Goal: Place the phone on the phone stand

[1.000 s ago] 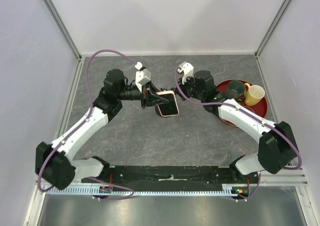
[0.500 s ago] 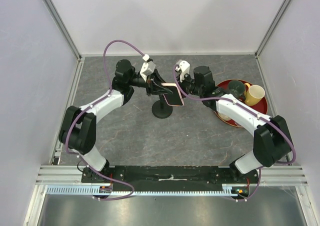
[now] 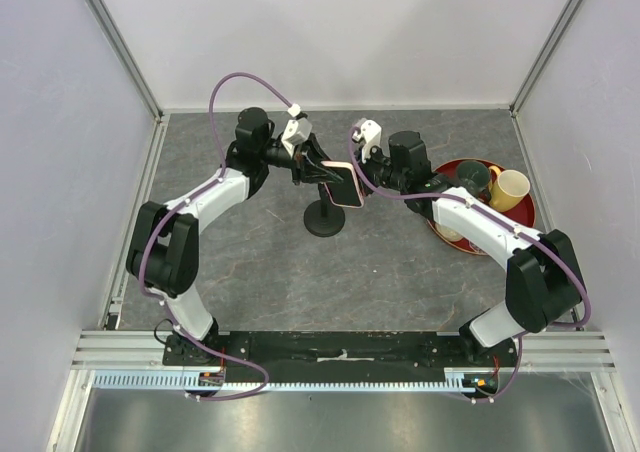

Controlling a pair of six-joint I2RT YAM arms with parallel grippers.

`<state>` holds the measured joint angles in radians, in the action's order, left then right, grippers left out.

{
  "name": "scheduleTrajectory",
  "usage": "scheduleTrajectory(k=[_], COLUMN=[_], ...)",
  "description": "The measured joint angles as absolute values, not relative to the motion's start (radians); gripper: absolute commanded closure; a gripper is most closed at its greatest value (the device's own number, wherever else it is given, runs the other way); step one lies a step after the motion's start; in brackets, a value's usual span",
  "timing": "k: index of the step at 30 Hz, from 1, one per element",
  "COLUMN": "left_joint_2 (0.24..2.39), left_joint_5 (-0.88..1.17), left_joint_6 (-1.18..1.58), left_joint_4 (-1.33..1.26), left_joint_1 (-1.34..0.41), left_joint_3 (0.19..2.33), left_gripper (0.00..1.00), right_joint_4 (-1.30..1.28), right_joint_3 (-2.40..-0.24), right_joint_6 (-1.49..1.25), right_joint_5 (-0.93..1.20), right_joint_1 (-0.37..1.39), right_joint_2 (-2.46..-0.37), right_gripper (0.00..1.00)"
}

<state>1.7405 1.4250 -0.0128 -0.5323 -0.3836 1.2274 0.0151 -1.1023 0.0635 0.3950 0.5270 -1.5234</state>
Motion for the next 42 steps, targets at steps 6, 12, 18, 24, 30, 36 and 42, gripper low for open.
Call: scheduleTrajectory(k=[6,12,18,24,30,36,42], left_joint_2=[1.747,1.689,1.523,1.435,1.428,1.501,1.537], left_joint_5=[1.411,1.312,0.997,0.51,0.286,0.09,-0.004], left_joint_6=[-0.076,-0.169,-0.187,-0.13,-0.062,-0.016,-0.012], left_joint_4=[-0.43,-0.29,-0.174,-0.119,-0.16,-0.292,-0.399], left_joint_1=[-0.372,-0.376,-0.434,-0.561,-0.646,-0.654,-0.59], left_joint_3=[1.245,1.214,1.097,1.051,1.026,1.039,1.02], left_gripper=[0.98,0.98,0.98,0.98,0.98,0.98,0.98], right_joint_4=[0.021,0.122,0.321,0.457,0.497,0.475,0.347], right_joint_3=[-1.102,-1.035,-0.846,-0.741,-0.74,-0.756,-0.764], right_joint_6=[0.067,0.031,-0.025,-0.106,-0.19,-0.336,-0.48], right_joint_5=[0.395,0.336,0.015,-0.477,-0.719,-0.749,-0.617], right_joint_1=[0.527,0.544,0.662,0.837,0.915,1.034,1.117], right_joint_2=[-1.524,-1.503,-1.393,-1.361,-1.393,-1.406,-1.349], right_gripper=[1.0,1.0,1.0,1.0,1.0,1.0,0.65])
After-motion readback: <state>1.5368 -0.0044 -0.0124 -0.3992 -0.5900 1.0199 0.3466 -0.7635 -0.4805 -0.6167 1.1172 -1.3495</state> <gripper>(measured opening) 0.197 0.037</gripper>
